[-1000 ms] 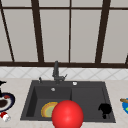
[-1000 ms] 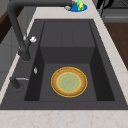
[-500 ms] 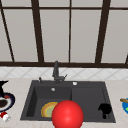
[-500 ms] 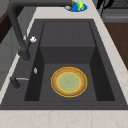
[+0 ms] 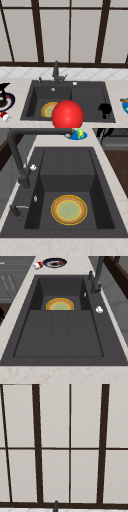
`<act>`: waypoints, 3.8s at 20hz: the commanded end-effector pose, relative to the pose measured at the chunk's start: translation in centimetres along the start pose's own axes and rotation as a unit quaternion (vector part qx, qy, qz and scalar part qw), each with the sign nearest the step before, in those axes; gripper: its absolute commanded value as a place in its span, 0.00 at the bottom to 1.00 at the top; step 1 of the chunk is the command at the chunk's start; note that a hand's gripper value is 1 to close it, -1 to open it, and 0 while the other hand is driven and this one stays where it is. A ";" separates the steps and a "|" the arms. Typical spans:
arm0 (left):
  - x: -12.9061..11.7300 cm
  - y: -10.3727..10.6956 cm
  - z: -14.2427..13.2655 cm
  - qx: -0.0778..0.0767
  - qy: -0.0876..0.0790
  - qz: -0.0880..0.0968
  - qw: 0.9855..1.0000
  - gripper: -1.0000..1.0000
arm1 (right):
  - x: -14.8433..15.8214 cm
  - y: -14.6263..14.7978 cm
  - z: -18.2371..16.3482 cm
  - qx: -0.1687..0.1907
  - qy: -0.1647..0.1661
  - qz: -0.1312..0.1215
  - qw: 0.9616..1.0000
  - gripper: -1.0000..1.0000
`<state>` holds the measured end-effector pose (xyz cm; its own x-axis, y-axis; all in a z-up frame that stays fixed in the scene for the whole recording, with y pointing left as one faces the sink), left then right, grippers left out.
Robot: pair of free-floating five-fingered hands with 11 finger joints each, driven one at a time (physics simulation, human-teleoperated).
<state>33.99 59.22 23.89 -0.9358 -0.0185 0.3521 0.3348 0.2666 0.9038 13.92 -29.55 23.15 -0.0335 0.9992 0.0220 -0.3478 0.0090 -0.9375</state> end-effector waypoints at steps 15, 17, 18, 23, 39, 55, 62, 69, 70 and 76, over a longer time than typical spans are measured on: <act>6.4 0.5 -6.6 -0.078 0.025 -0.049 0.995 0.00 | 0.0 0.0 0.0 0.000 0.000 0.000 1.000 0.50; 6.8 -0.4 -7.6 -0.070 0.037 -0.044 0.996 0.00 | 0.0 0.0 0.0 0.000 0.000 0.000 1.000 0.50; 7.0 -0.5 -8.1 -0.073 0.038 -0.045 0.996 0.00 | 0.0 0.0 0.0 0.000 0.000 0.000 1.000 0.50; 8.3 -1.6 -10.2 -0.083 0.050 -0.050 0.994 0.00 | 0.0 0.0 0.0 0.000 0.000 0.000 1.000 0.50; 14.0 -7.4 -16.7 -0.098 0.052 -0.039 0.993 0.00 | 0.0 0.0 0.0 0.000 0.000 0.000 1.000 0.50; 20.1 -13.4 -25.0 -0.098 0.053 -0.034 0.993 0.00 | 0.0 0.0 0.0 0.000 0.000 0.000 1.000 0.50; 23.0 -16.8 -28.3 -0.100 0.057 -0.034 0.993 0.00 | 0.0 0.0 0.0 0.000 0.000 0.000 1.000 0.50; 25.5 -20.1 -30.5 -0.094 0.062 -0.038 0.993 0.00 | 0.0 0.0 0.0 0.000 0.000 0.000 1.000 0.50; 25.4 -20.4 -30.4 -0.090 0.062 -0.038 0.993 0.00 | 0.0 0.0 0.0 0.000 0.000 0.000 1.000 0.50; 25.1 -20.0 -30.4 -0.088 0.048 -0.036 0.994 0.00 | 0.0 0.0 0.0 0.000 0.000 0.000 1.000 0.50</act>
<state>7.17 24.10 22.02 -0.9460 -0.1260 0.2987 0.2891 0.0892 0.9531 13.92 -29.55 23.15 -0.0335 0.9992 0.0220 -0.3478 0.0090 -0.9375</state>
